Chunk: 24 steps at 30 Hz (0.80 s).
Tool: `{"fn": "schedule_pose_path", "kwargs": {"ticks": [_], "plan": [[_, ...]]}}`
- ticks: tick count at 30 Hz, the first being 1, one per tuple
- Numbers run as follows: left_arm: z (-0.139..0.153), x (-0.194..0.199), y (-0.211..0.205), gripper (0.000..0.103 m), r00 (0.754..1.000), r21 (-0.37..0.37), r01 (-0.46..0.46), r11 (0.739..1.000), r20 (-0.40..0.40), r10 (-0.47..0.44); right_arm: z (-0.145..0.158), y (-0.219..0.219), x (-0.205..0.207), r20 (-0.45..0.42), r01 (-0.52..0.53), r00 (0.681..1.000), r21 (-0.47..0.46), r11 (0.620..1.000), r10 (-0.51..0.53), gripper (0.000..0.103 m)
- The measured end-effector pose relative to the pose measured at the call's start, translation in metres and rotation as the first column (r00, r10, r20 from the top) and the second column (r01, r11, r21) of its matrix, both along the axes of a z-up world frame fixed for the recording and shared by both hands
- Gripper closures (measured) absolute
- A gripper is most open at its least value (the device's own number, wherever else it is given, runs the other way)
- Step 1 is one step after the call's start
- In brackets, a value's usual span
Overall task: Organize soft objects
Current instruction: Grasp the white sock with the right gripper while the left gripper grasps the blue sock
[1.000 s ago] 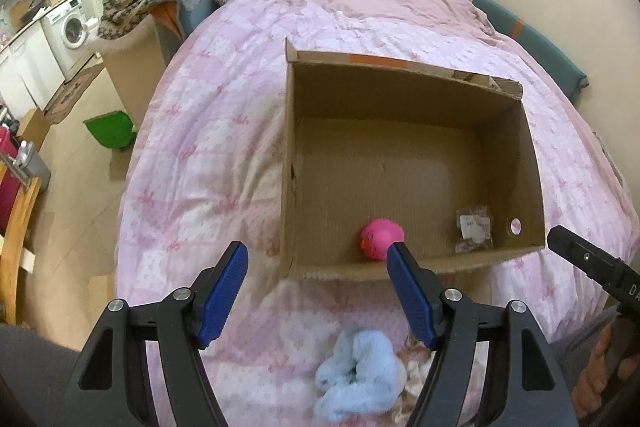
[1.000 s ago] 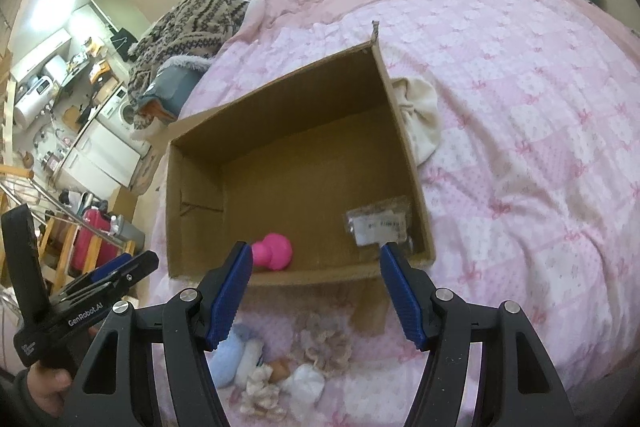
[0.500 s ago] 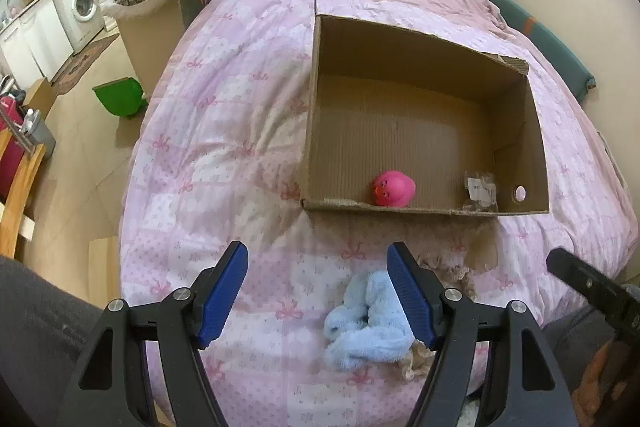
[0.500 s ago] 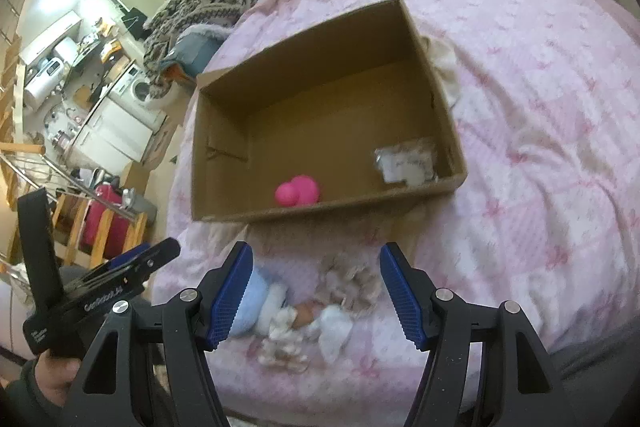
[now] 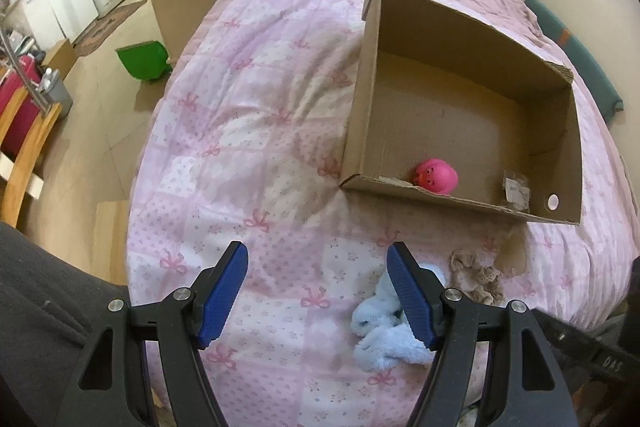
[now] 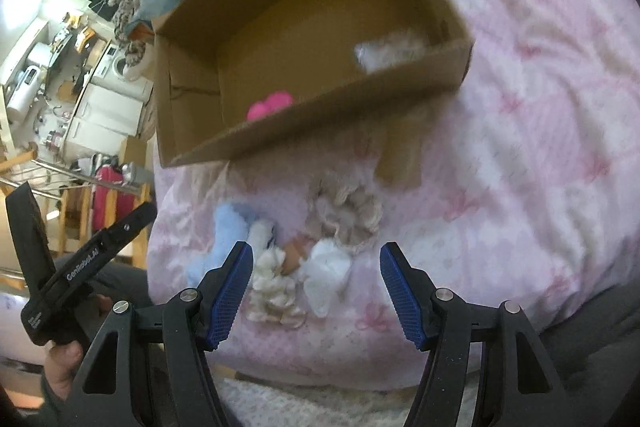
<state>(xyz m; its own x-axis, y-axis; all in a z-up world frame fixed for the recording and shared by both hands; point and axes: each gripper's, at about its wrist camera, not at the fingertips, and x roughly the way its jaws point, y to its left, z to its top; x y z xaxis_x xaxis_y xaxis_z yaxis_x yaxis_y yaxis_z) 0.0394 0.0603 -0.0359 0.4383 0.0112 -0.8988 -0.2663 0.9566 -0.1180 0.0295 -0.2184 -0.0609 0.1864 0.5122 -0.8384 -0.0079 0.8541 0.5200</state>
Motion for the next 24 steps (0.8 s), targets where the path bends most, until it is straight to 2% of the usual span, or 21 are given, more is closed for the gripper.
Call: {"fn": "schedule_pose_path", "kwargs": {"ticks": [3, 9, 11, 12, 13, 14, 20, 24], "plan": [[-0.004, 0.002, -0.002, 0.034, 1.000, -0.007, 0.005, 1.000, -0.011, -0.005, -0.014, 0.009, 0.001, -0.064, -0.038, 0.997, 0.033, 0.999, 0.040, 0.033], [-0.003, 0.003, -0.009, 0.034, 1.000, 0.002, 0.027, 1.000, -0.003, -0.027, -0.040, 0.025, 0.011, -0.152, -0.066, 0.986, -0.005, 0.998, 0.065, 0.041], [-0.004, 0.003, -0.010, 0.034, 1.000, 0.003, 0.031, 1.000, -0.005, -0.031, -0.049, 0.027, 0.013, -0.177, -0.070, 0.982, -0.020, 0.997, 0.065, 0.059], [-0.004, 0.003, -0.010, 0.034, 0.999, 0.002, 0.031, 1.000, -0.007, -0.031, -0.051, 0.028, 0.013, -0.183, -0.074, 0.981, -0.030, 0.997, 0.067, 0.063], [-0.005, 0.004, -0.009, 0.034, 0.999, 0.000, 0.031, 1.000, -0.011, -0.031, -0.052, 0.027, 0.013, -0.184, -0.074, 0.981, -0.037, 0.997, 0.066, 0.072], [-0.006, 0.004, -0.009, 0.034, 0.999, -0.002, 0.031, 1.000, -0.015, -0.031, -0.052, 0.027, 0.012, -0.181, -0.075, 0.981, -0.043, 0.996, 0.066, 0.073], [-0.017, 0.006, -0.018, 0.034, 0.995, -0.023, 0.073, 0.997, -0.068, -0.074, -0.020, 0.023, 0.002, -0.065, -0.086, 0.994, -0.034, 0.996, 0.083, 0.075], [-0.026, 0.009, -0.036, 0.034, 0.984, -0.039, 0.145, 0.989, -0.100, -0.148, 0.012, 0.007, -0.005, 0.074, -0.030, 0.997, 0.027, 0.999, 0.028, 0.075]]}}
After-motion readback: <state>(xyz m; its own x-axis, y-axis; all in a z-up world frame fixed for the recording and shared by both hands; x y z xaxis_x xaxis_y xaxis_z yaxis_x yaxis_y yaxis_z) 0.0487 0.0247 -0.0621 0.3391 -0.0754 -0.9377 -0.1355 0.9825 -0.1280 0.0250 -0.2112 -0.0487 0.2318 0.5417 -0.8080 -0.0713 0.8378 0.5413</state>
